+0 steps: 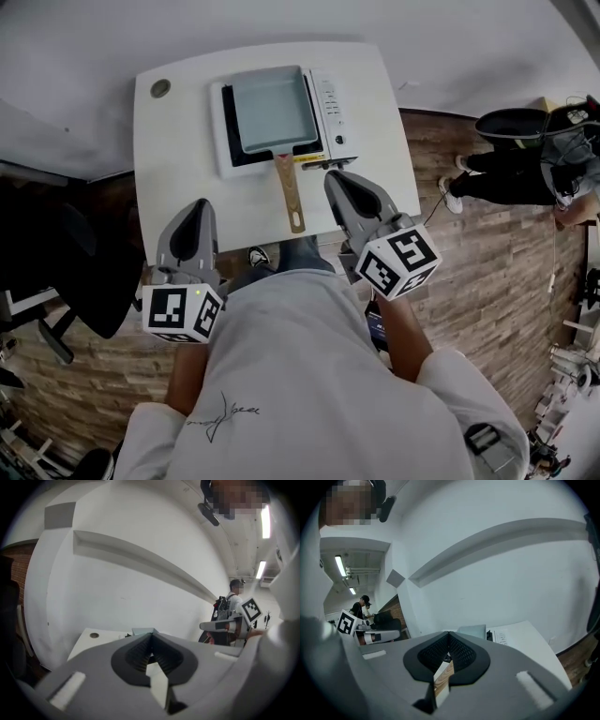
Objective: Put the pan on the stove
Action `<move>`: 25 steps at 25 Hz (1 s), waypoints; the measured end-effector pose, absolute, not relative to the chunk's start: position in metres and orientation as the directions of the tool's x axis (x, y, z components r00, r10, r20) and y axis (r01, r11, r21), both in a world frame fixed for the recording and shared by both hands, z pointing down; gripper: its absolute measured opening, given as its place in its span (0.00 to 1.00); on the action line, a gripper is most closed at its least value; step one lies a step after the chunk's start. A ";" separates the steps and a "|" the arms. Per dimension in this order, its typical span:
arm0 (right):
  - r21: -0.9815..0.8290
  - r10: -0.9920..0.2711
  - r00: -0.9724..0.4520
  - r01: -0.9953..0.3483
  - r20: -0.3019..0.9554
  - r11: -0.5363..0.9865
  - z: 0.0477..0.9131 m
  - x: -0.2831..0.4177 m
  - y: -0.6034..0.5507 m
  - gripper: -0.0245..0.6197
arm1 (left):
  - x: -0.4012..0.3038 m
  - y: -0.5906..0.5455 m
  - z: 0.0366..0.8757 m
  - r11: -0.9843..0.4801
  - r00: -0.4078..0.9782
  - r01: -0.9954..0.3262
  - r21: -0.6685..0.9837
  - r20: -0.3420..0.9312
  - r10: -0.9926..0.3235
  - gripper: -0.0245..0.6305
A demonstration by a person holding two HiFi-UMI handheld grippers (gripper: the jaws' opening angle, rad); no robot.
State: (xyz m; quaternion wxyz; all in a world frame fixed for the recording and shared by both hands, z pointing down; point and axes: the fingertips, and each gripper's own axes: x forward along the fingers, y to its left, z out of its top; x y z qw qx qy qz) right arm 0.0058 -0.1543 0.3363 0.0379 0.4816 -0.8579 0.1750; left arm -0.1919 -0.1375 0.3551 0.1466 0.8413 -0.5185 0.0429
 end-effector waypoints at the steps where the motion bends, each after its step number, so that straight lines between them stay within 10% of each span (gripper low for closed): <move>1: -0.250 -0.817 -0.528 -0.844 0.232 0.475 0.333 0.006 -0.155 0.04 | -0.194 -0.138 0.355 -0.413 0.454 -0.887 0.206 0.224 -0.862 0.08; 25: -0.131 -0.841 -0.459 -0.889 0.286 0.440 0.335 0.006 -0.141 0.04 | -0.194 -0.132 0.372 -0.510 0.547 -0.837 0.198 0.272 -0.792 0.04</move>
